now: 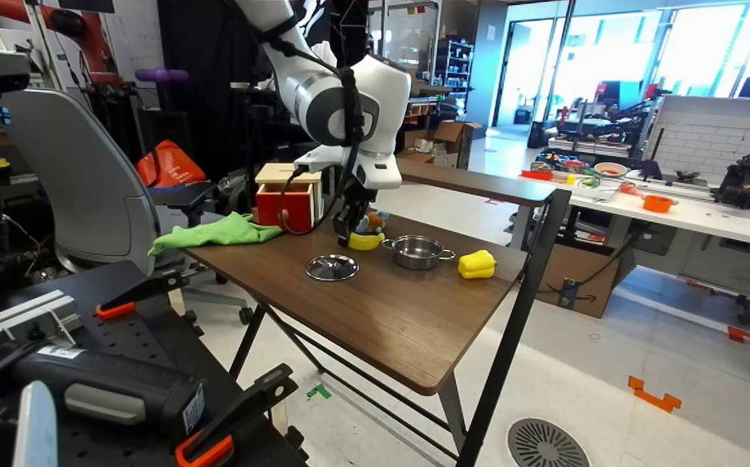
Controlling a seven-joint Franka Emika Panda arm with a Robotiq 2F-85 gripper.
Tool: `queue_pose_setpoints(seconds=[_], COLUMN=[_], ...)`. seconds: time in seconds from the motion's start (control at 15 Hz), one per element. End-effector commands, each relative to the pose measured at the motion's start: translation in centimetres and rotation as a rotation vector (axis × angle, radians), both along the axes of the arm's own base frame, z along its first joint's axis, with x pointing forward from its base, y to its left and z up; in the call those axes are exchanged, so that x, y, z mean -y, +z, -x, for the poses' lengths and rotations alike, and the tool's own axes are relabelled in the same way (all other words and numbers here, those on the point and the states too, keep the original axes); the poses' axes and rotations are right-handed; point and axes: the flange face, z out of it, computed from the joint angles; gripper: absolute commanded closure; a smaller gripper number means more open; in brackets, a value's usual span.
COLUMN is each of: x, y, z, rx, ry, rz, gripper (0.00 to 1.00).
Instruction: Move the banana backward
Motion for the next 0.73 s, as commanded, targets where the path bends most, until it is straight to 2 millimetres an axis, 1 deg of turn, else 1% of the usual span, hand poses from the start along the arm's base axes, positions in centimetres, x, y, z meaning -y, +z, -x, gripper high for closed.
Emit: queue_pose_setpoints(seconds=[0.0,0.13,0.27,0.33,0.4,0.53,0.6,0.67], x=[-0.9,-1.4,-2.3,-3.0,-3.7,-5.1,-5.9,-5.1], y=[0.8,2.0,3.4,4.5,5.5,7.6,8.1,6.1], z=[-1.0,-0.8,-0.1,0.7,1.3,3.0,4.0,1.4], rx=[-0.017,-0.011,0.000,0.018,0.034,0.067,0.070,0.047], ry=[0.015,0.019,0.036,0.055,0.075,0.128,0.168,0.110], rz=[0.003,-0.013,-0.008,-0.005,-0.009,-0.022,-0.029,-0.036], gripper=[0.39,0.27,0.12,0.03,0.00,0.00,0.00,0.00])
